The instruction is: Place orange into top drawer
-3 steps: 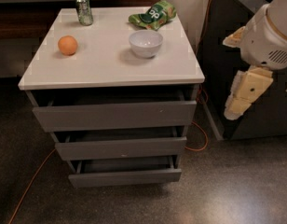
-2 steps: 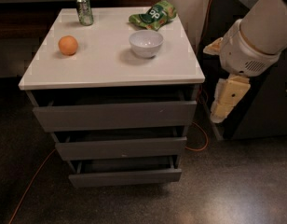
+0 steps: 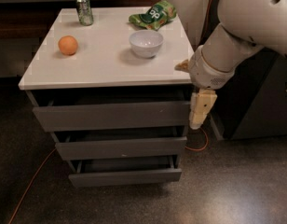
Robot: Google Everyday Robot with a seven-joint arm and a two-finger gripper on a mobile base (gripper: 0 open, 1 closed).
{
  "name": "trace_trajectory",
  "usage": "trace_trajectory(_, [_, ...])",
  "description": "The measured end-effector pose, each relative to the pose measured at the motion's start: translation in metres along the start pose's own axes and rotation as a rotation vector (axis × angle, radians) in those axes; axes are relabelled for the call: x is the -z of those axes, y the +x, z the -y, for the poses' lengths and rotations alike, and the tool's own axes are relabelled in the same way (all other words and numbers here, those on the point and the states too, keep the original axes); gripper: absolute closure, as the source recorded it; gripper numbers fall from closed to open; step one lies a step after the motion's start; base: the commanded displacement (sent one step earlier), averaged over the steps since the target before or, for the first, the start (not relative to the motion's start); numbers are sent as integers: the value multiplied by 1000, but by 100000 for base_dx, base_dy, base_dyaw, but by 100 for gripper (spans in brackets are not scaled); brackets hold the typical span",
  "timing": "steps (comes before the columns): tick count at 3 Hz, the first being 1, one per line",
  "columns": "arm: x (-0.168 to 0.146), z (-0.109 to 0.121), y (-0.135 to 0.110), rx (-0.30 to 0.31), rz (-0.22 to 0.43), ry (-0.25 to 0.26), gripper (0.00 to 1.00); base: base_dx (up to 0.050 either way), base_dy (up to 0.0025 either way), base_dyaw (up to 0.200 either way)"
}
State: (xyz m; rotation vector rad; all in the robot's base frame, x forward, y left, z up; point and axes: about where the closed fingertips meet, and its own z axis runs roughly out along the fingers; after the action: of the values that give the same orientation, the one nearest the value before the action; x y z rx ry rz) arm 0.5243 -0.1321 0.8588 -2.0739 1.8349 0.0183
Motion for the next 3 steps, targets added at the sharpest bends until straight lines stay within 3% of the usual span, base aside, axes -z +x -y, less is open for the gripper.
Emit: trace_trajectory(3, [-96, -3, -8, 192, 29, -35, 0, 0, 0, 0])
